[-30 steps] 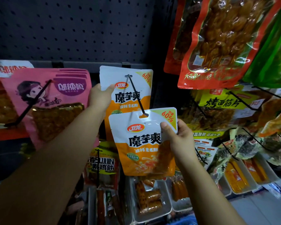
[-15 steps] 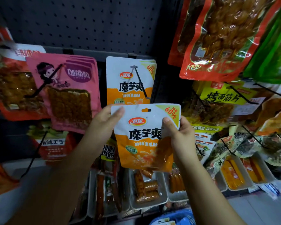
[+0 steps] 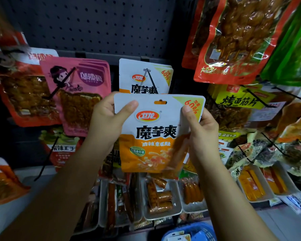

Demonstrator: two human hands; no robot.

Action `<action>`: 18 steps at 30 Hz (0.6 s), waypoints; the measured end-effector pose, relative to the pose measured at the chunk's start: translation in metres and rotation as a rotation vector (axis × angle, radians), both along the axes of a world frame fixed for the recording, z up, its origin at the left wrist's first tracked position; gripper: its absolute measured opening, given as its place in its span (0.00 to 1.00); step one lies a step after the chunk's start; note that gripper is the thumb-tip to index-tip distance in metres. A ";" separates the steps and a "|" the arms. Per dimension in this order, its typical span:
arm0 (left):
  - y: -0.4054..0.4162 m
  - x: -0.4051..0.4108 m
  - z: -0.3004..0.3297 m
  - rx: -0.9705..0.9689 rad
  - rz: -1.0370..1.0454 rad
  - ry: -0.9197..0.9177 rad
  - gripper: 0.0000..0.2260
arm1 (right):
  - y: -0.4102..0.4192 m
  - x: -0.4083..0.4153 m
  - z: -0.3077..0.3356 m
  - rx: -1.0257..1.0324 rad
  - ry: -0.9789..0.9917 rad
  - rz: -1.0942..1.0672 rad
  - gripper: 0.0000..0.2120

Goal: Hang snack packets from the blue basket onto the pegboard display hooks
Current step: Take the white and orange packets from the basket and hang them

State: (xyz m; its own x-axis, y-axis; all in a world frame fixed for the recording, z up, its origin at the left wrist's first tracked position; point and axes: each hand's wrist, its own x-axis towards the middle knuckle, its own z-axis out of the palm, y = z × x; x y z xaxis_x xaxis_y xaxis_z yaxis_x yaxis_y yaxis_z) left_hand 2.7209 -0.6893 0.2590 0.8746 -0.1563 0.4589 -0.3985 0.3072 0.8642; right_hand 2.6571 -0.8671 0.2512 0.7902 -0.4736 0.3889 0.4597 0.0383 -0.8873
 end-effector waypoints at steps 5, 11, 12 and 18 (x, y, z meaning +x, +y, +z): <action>-0.005 0.005 0.004 0.030 0.031 0.017 0.05 | 0.000 0.003 0.002 0.034 0.032 -0.050 0.05; -0.012 0.016 -0.006 0.070 0.091 0.093 0.06 | -0.003 0.015 -0.005 -0.023 0.132 -0.099 0.05; -0.013 0.019 -0.008 0.074 0.100 0.101 0.06 | -0.004 0.017 -0.007 -0.035 0.153 -0.098 0.04; -0.013 0.038 -0.015 0.143 0.102 0.022 0.08 | -0.016 0.029 -0.024 -0.109 0.313 -0.096 0.04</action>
State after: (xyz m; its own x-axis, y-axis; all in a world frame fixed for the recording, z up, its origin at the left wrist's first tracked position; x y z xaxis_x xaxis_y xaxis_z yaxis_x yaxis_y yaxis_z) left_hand 2.7589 -0.7020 0.2443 0.8991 -0.1287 0.4184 -0.4014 0.1392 0.9053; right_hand 2.6861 -0.8836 0.2268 0.8332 -0.5202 0.1873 0.1618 -0.0945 -0.9823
